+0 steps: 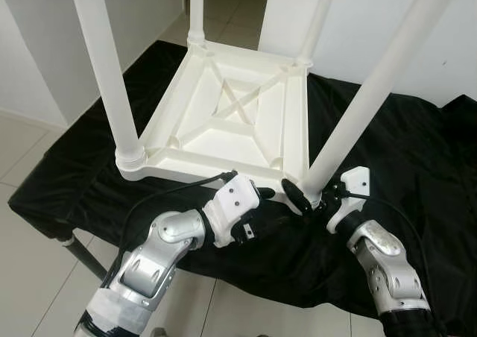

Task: Building children table

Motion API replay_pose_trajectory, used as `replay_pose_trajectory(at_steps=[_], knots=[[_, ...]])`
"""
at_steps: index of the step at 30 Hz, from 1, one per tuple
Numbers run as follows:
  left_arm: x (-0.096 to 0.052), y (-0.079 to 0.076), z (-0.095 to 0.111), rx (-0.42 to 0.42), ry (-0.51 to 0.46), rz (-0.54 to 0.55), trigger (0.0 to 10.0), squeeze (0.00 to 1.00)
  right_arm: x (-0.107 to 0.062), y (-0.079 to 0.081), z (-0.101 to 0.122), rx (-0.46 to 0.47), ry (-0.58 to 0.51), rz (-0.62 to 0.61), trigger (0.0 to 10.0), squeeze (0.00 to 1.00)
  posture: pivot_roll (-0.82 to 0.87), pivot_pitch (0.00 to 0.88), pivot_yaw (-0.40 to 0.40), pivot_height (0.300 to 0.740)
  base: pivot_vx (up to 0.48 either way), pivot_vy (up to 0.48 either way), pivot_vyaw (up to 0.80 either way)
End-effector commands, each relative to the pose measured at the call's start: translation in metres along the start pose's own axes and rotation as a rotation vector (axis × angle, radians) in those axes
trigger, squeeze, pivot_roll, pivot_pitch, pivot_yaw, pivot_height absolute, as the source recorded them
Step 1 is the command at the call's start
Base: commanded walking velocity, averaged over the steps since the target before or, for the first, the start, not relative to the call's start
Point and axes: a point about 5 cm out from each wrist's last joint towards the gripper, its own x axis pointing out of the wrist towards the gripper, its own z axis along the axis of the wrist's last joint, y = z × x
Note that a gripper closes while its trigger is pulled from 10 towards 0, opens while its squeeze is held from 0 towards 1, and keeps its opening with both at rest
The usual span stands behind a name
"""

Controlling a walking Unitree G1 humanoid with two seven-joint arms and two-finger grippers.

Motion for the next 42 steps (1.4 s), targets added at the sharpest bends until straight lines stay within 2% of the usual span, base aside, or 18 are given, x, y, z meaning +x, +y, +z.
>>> replay_pose_trajectory(at_steps=[1, 5, 6, 8, 9, 10, 16, 23, 24, 33, 36, 42], knots=[[0.002, -0.001, -0.003, -0.004, 0.005, 0.043, 10.0, 0.00, 0.001, -0.005, -0.003, -0.022, 0.025, 0.029, 10.0, 0.00, 0.04, 0.073, -0.084, 0.740, 0.000, 0.000, 0.00], [0.003, -0.003, -0.007, -0.003, 0.013, 0.036, 10.0, 0.00, 0.005, -0.012, -0.004, -0.053, 0.049, 0.073, 10.0, 0.00, 0.04, 0.075, -0.088, 0.740, 0.000, 0.000, 0.00], [0.003, -0.002, -0.008, -0.002, 0.018, 0.038, 10.0, 0.00, 0.005, -0.014, -0.005, -0.062, 0.057, 0.086, 8.9, 0.00, 0.04, 0.076, -0.090, 0.740, 0.000, 0.000, 0.00], [0.003, -0.002, -0.008, -0.002, 0.018, 0.038, 10.0, 0.00, 0.005, -0.014, -0.005, -0.062, 0.057, 0.086, 8.9, 0.00, 0.04, 0.076, -0.090, 0.740, 0.000, 0.000, 0.00], [0.002, -0.002, -0.009, -0.003, 0.022, 0.039, 10.0, 0.00, 0.005, -0.015, -0.005, -0.070, 0.064, 0.097, 5.2, 0.00, 0.04, 0.076, -0.091, 0.740, 0.000, 0.000, 0.00], [0.001, -0.002, -0.010, -0.004, 0.026, 0.042, 10.0, 0.00, 0.005, -0.018, -0.005, -0.076, 0.071, 0.102, 0.0, 0.00, 0.04, 0.077, -0.092, 0.740, 0.000, 0.000, 0.00], [-0.001, -0.003, -0.014, -0.009, 0.037, 0.048, 10.0, 0.00, 0.000, -0.026, -0.010, -0.076, 0.092, 0.121, 0.0, 0.00, 0.04, 0.081, -0.095, 0.740, 0.000, 0.000, 0.00], [-0.001, -0.004, -0.015, -0.007, 0.039, 0.048, 10.0, 0.00, -0.003, -0.026, -0.014, -0.072, 0.099, 0.131, 0.0, 0.00, 0.04, 0.082, -0.096, 0.740, 0.000, 0.000, 0.00], [-0.001, -0.003, -0.015, -0.007, 0.038, 0.049, 10.0, 0.00, -0.003, -0.026, -0.015, -0.059, 0.098, 0.119, 10.0, 0.00, 0.04, 0.083, -0.096, 0.740, 0.000, 0.000, 0.00], [-0.002, -0.002, -0.015, -0.006, 0.037, 0.053, 10.0, 0.00, -0.002, -0.018, -0.014, 0.001, 0.071, 0.101, 10.0, 0.00, 0.03, 0.086, -0.093, 0.740, 0.000, 0.000, 0.00], [-0.001, -0.002, -0.014, -0.005, 0.036, 0.051, 10.0, 0.00, -0.002, -0.007, -0.015, 0.019, 0.066, 0.102, 10.0, 0.00, 0.03, 0.087, -0.091, 0.740, 0.000, 0.000, 0.00], [-0.001, -0.002, -0.014, -0.005, 0.035, 0.050, 10.0, 0.00, -0.002, -0.004, -0.015, 0.037, 0.061, 0.092, 10.0, 0.00, 0.03, 0.088, -0.092, 0.740, 0.000, 0.000, 0.00]])
